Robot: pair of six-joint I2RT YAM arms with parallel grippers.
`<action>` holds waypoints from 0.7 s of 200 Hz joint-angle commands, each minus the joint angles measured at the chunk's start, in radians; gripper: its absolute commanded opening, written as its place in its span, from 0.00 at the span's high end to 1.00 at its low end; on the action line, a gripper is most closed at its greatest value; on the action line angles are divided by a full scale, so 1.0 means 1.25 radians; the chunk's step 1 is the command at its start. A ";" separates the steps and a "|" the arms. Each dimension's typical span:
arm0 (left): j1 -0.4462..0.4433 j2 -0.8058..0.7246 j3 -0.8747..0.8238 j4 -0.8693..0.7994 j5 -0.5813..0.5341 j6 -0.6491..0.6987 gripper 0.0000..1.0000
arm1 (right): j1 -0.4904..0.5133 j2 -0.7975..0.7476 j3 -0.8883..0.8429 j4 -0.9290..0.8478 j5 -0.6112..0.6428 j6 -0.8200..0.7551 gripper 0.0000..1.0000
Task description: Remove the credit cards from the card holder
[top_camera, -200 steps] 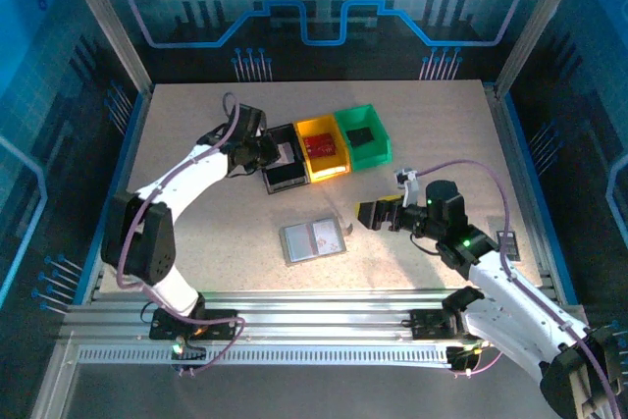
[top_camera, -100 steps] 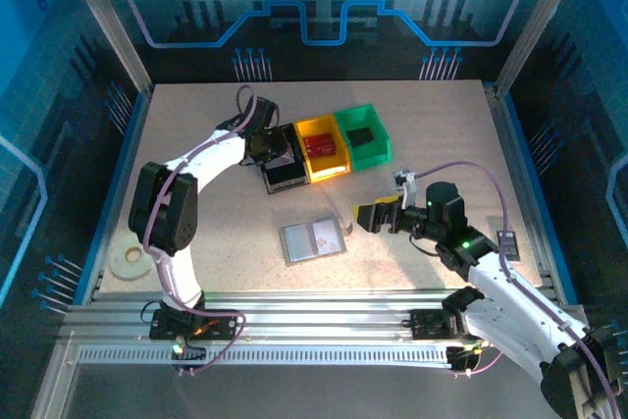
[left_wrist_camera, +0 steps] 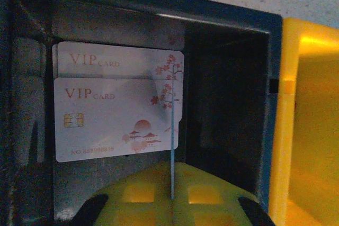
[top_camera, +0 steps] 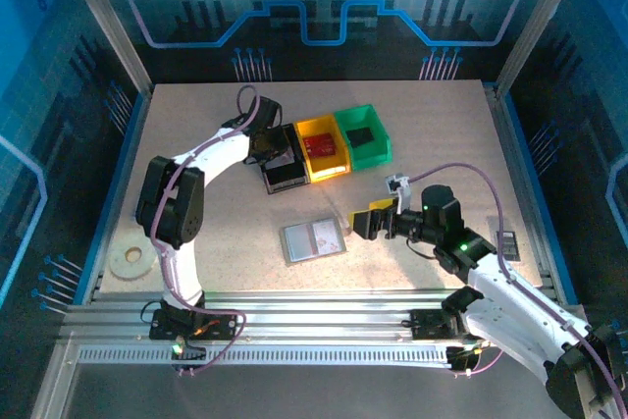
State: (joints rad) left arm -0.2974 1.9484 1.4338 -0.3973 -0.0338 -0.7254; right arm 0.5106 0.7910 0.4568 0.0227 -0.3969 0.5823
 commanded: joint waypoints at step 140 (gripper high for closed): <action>-0.005 0.054 0.034 0.040 -0.029 -0.018 0.89 | 0.072 -0.011 -0.009 -0.007 0.044 -0.054 0.00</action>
State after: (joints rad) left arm -0.2985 2.0003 1.4513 -0.3420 -0.0479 -0.7601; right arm 0.5846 0.7845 0.4549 0.0177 -0.3622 0.5392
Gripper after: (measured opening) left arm 0.083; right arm 0.998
